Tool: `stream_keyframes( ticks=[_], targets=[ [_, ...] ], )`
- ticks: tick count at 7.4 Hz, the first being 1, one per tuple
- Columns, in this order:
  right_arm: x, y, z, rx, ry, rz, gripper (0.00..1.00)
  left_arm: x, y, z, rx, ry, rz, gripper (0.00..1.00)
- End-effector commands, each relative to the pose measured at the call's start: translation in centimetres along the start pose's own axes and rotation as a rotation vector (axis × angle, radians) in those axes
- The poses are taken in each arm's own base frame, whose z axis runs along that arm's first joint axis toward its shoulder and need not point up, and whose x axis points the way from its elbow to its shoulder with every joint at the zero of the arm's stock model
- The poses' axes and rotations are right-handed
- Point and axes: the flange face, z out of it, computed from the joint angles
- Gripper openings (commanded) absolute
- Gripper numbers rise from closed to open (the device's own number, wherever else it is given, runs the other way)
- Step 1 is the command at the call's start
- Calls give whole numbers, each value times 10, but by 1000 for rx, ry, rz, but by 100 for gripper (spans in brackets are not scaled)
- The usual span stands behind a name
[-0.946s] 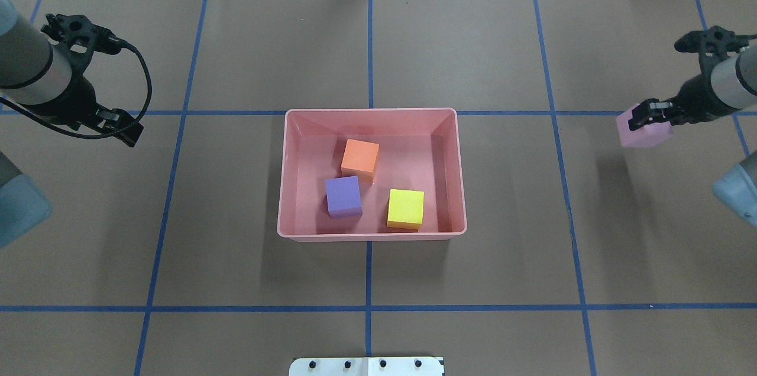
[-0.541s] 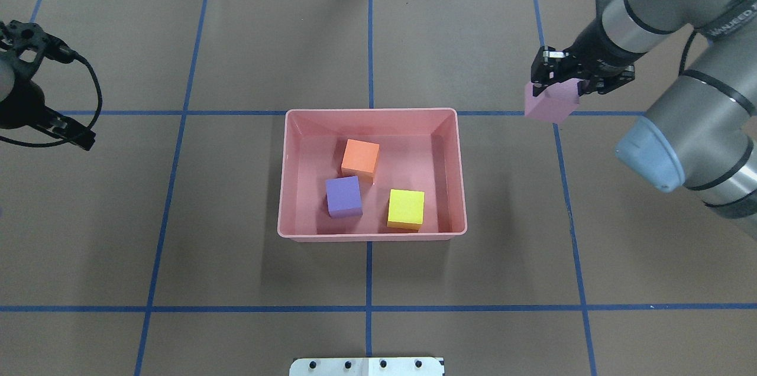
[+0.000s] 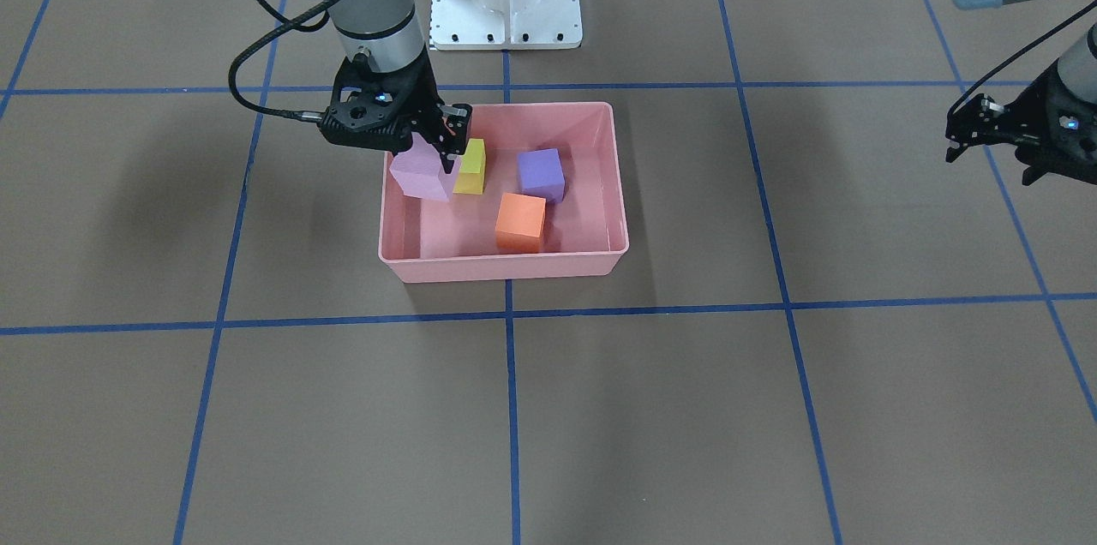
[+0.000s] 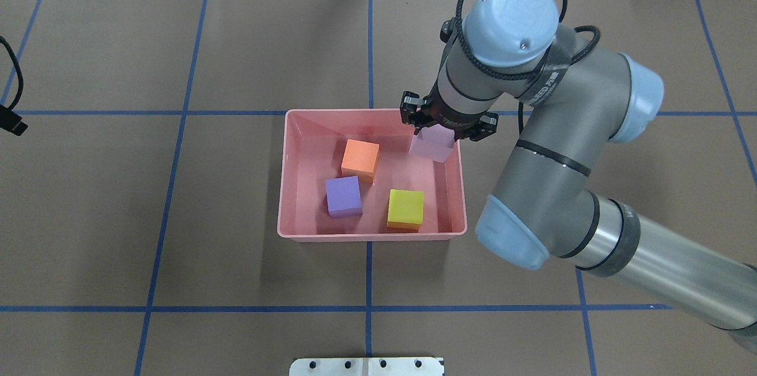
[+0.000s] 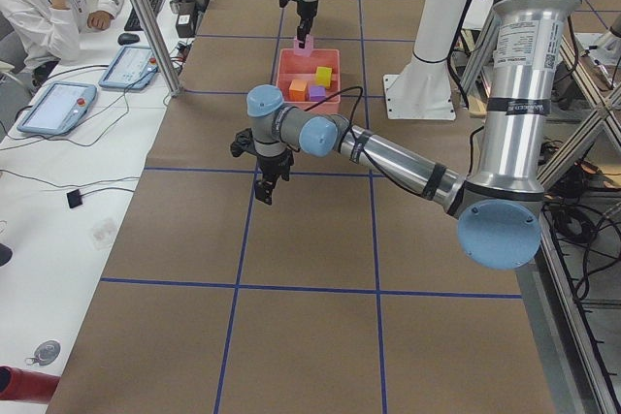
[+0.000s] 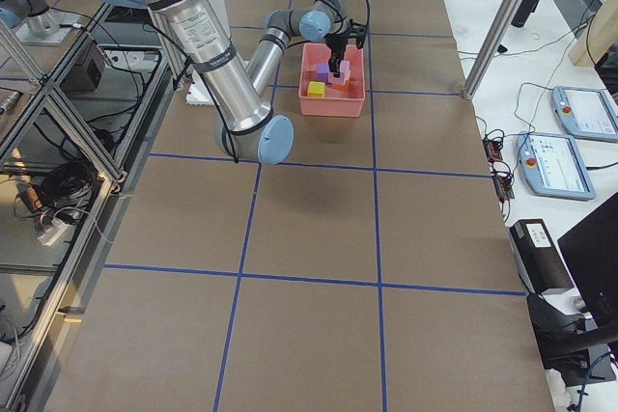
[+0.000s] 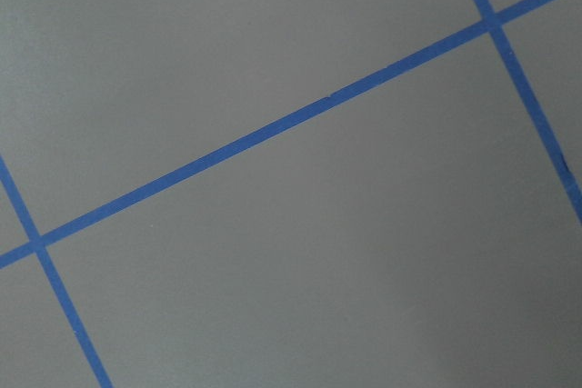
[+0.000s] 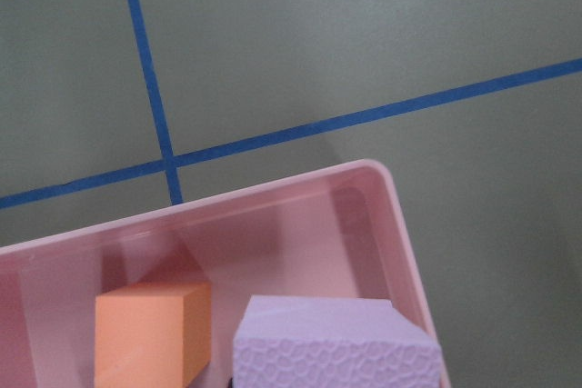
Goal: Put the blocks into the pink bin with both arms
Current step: 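Carry the light pink cube with the right gripper into the bin and release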
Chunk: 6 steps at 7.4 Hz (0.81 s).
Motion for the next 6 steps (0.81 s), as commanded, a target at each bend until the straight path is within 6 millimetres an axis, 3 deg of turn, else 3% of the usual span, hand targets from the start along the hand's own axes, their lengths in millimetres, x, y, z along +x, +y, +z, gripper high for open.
stream_keyframes(
  ticks=[1, 4, 5, 6],
  targets=[
    [-2, 8, 7, 34, 13, -7, 98, -2, -1, 2, -2, 2, -3, 100],
    [3, 4, 1, 30, 8, -29, 99, -1, -2, 1, -1, 2, -2, 100],
    [21, -25, -5, 30, 19, -59, 99, -6, 3, 3, -7, 0, -9, 100],
    [52, -59, -11, 25, 36, -95, 99, -20, 7, -5, 7, -9, -31, 100]
  ],
)
